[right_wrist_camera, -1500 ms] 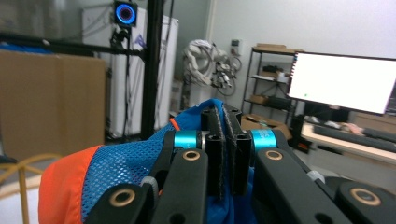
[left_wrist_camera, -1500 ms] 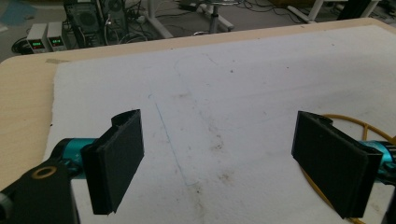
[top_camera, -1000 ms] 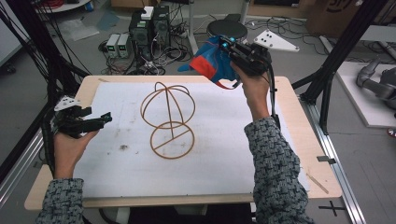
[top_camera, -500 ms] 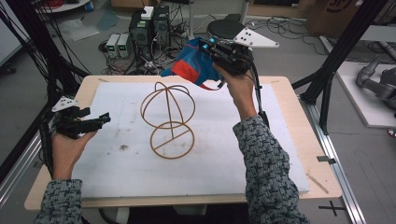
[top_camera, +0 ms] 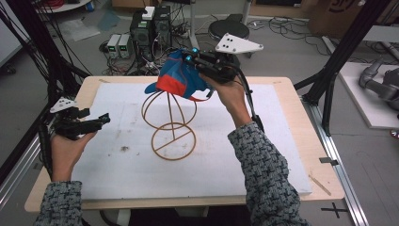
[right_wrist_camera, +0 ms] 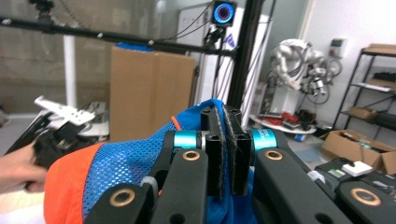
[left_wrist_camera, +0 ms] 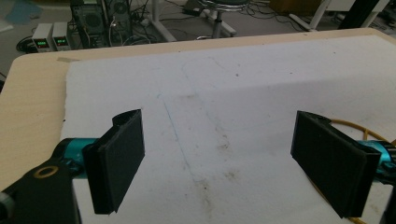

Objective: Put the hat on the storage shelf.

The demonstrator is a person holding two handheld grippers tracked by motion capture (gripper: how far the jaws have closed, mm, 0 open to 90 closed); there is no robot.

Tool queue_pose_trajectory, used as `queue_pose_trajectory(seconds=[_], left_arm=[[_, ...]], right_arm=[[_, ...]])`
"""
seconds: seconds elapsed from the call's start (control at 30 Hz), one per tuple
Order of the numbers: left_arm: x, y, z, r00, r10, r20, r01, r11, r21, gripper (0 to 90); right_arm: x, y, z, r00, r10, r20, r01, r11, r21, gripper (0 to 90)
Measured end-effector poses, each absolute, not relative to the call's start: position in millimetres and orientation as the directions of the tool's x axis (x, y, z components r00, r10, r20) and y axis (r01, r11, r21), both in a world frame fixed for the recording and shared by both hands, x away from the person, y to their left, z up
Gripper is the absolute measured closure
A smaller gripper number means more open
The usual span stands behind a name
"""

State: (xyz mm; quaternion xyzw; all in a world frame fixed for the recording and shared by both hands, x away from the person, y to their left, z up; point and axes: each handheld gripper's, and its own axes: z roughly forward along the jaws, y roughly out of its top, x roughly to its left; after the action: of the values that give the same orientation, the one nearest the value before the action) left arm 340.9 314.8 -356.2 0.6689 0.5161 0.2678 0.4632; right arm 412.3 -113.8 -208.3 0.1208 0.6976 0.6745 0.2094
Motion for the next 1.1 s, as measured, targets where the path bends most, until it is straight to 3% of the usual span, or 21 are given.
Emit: queue_pose_trajectory(seconds=[0.33,1.1], left_arm=[[340.0,316.5,-356.0,0.319,0.940,-0.123,0.441,-0.032,0.897,17.9],[340.0,316.4,-355.1,0.316,0.941,-0.125,0.439,-0.028,0.898,18.1]], right_arm=[[399.0,-100.7,-214.7,-0.926,0.354,-0.130,-0.097,0.109,0.989,88.8],[387.7,-87.5,-236.8,-0.957,0.265,-0.120,-0.064,0.212,0.975,87.5]])
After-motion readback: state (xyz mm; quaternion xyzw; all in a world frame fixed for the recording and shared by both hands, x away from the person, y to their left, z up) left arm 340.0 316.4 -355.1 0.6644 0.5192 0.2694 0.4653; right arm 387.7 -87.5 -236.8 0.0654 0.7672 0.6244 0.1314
